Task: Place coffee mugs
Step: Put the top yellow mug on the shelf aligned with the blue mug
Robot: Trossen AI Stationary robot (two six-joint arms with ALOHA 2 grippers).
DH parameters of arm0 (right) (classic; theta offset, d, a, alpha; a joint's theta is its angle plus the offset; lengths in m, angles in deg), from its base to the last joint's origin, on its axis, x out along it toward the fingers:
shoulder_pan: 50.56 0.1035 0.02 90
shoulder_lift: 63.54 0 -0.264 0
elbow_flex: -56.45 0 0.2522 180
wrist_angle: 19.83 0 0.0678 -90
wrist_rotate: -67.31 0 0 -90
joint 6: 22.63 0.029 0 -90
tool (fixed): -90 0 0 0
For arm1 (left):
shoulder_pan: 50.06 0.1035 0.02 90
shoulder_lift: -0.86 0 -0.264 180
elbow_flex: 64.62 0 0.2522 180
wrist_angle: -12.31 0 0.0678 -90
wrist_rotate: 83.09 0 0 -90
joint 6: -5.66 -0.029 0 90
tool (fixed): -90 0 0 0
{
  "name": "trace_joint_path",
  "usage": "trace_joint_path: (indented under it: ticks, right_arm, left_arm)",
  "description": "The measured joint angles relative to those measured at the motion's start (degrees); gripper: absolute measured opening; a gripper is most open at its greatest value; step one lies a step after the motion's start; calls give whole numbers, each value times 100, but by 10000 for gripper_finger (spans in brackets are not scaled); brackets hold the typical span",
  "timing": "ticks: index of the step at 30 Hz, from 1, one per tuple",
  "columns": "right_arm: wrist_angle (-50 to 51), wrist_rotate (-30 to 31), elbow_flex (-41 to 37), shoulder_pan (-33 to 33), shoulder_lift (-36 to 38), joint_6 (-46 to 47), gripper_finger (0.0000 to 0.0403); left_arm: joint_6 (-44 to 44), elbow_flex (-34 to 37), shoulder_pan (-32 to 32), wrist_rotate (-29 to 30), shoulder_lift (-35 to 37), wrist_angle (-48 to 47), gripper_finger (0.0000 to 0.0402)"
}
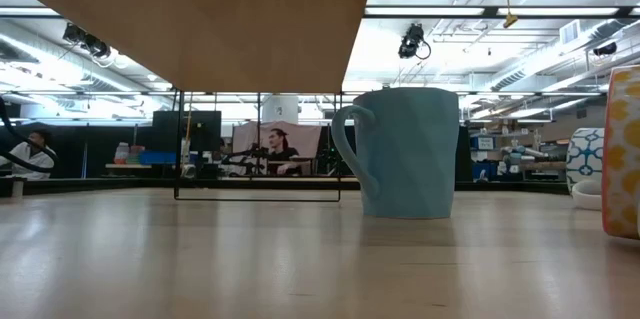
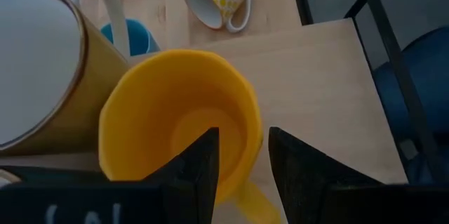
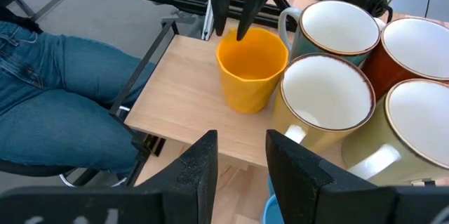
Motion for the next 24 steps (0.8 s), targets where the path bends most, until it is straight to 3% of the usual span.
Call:
trace_joint_path:
  ticks: [24]
  right_arm:
    - [2,1,0,1,0,0,126]
  left_arm:
    - [240,-2,-21,-145,-258,-18,129]
